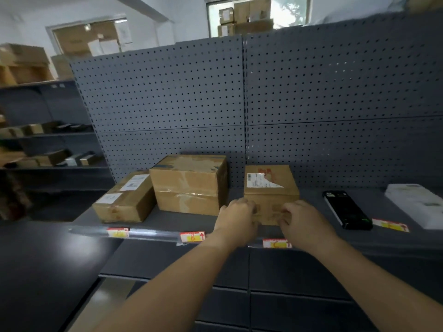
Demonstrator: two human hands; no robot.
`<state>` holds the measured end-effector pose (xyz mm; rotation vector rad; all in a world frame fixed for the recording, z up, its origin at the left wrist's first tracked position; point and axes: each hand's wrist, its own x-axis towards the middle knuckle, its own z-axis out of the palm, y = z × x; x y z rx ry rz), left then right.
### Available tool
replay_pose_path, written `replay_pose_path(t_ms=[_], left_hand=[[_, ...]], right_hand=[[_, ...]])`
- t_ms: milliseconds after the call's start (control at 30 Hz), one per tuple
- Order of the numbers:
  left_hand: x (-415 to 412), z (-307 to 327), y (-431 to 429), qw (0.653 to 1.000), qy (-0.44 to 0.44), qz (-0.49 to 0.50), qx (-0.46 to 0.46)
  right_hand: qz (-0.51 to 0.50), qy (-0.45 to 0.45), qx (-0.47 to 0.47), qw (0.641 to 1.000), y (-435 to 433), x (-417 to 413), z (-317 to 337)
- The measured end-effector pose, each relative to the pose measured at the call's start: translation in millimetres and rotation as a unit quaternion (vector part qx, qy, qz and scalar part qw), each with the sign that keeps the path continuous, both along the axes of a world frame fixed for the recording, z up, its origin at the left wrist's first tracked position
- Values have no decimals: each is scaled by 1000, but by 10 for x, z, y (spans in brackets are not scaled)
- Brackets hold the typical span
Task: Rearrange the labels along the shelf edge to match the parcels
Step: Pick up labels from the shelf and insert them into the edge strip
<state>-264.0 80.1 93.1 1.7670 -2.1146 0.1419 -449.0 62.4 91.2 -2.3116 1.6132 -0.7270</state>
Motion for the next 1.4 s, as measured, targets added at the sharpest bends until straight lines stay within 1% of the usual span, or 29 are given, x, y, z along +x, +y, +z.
replay_pose_path(t_ms=[67,167,333,400,500,600,767,933,1133,1267,1400], left_hand=[[-156,-6,-33,999,-7,-35,5],[-540,-8,-68,994,9,-109,1],[-1417,11,106,974,13,-225,-8],[-1755,-1,198,966,17,-258,2],[-2232,-20,308,954,26,-299,14],[-2664,-41,360,944,24,-329,17],[-3361,-121,284,937,19,-348,31],[-4089,-162,72,942,19,-333,45],[-4812,-180,-235,949,37,-308,50],[-5133,-190,-549,953,46,-292,58],[-5371,-250,-1011,957,54,-282,37]], right_hand=[[-40,1,-3,999,170,-209,35],[-127,18,12,992,492,-643,98],[-252,45,21,967,1141,-1457,156],[-297,44,23,954,1375,-1749,178],[-345,39,30,937,1637,-2142,172],[-373,33,38,927,1784,-2478,137],[-389,28,33,920,1794,-3082,32],[-377,27,34,925,1585,-3832,-65],[-339,29,38,940,1110,-4633,-55],[-316,29,44,947,745,-4975,-91],[-293,36,49,954,239,-5261,-126]])
